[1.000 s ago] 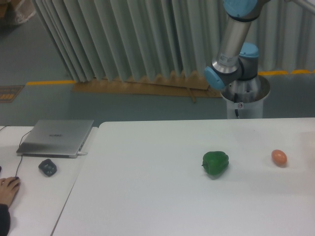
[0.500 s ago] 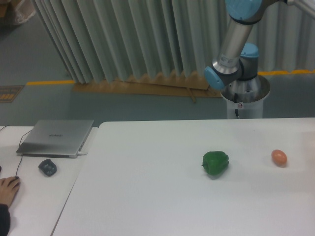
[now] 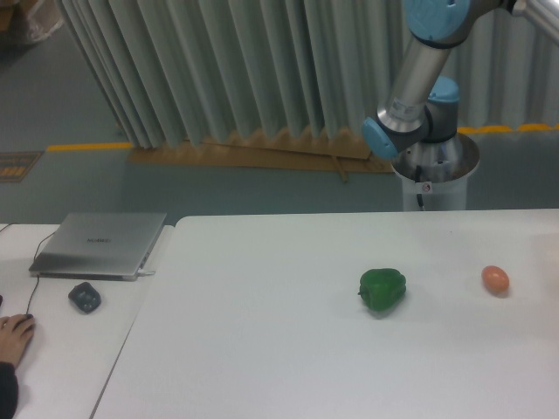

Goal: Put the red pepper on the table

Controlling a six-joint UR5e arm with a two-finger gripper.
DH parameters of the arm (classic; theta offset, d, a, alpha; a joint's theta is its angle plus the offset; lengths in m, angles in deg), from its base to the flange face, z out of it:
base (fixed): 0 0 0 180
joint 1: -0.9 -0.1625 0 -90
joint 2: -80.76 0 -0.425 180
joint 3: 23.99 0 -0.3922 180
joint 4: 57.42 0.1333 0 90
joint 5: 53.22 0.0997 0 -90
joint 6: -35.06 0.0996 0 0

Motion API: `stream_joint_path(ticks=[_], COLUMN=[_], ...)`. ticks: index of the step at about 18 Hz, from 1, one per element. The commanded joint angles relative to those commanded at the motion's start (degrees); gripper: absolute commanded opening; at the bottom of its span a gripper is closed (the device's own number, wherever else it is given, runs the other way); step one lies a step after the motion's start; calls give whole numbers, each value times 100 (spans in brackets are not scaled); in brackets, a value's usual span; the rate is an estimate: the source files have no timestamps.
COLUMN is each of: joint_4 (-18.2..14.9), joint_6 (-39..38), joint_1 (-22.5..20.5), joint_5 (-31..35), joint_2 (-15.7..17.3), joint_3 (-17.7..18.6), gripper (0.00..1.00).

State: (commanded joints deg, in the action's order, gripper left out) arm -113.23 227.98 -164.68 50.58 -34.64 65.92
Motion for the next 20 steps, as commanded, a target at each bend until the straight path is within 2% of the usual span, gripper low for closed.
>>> stream_joint_path(ticks=[11,12,14,16,18,20], joint_4=[149,150,150,150,150,150], joint_6=[-9,-44,-53,-61,-79,-158], joint_1=[-44,-53,-62,-70,-79,-79], joint_5=[0,-9,-9,-18,-26,-26], joint_2=[-141,-149,-158,-176,-184,-185], joint_3=[53,53,70,79,79,79], gripper=[99,90,88,77,71,58])
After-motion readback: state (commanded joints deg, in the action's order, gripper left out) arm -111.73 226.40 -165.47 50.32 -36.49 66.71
